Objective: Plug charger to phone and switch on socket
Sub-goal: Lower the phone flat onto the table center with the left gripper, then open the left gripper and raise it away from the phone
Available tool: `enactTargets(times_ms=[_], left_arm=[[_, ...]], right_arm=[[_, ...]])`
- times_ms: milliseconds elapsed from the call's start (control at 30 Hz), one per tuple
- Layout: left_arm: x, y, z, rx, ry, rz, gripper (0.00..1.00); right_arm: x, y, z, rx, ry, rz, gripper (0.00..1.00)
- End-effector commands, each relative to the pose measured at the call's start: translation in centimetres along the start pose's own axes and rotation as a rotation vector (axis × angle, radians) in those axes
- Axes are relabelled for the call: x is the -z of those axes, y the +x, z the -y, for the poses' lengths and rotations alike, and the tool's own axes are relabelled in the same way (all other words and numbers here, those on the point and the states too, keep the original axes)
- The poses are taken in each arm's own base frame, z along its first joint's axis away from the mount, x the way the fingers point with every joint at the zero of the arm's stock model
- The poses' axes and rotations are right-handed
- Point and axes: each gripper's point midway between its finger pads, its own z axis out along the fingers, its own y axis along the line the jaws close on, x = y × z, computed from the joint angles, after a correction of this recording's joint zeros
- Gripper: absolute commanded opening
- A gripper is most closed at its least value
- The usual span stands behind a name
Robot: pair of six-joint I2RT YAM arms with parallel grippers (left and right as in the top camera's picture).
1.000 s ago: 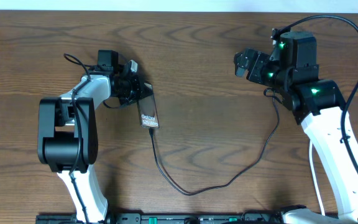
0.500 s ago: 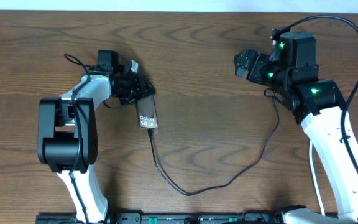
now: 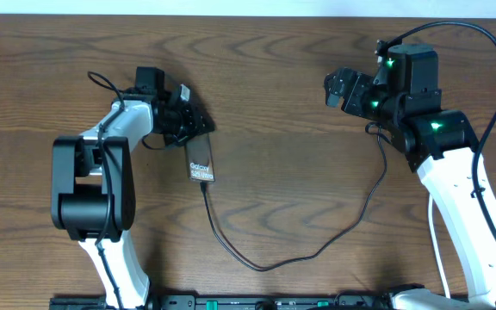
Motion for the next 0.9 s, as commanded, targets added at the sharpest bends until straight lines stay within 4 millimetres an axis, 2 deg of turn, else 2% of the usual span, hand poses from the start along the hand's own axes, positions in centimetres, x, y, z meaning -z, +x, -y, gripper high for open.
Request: enactTargets(times_ms=[0,267,767,867], left_arm=[[-0.62,0.66,-5.53,0.059,-0.253,0.008,0.44],[-0.38,0.67,-6.37,0.062,-0.302,0.015,0.50],[-0.38,0.69,-6.37,0.062,-0.302,0.014,0.51],[-0.37,0.69,-6.36,0.062,-0.302,0.015,0.65]], right_arm=[[-0.25,0.01,0.16,0.019,0.012,-0.002,0.99],[-0.25,0.02,0.17,0.019,0.013,-0.002,0.99],[-0.25,0.05,0.18,0.019,0.013,-0.003,0.99],[-0.25,0.05,0.19,0.019,0.014,-0.003,0.99]])
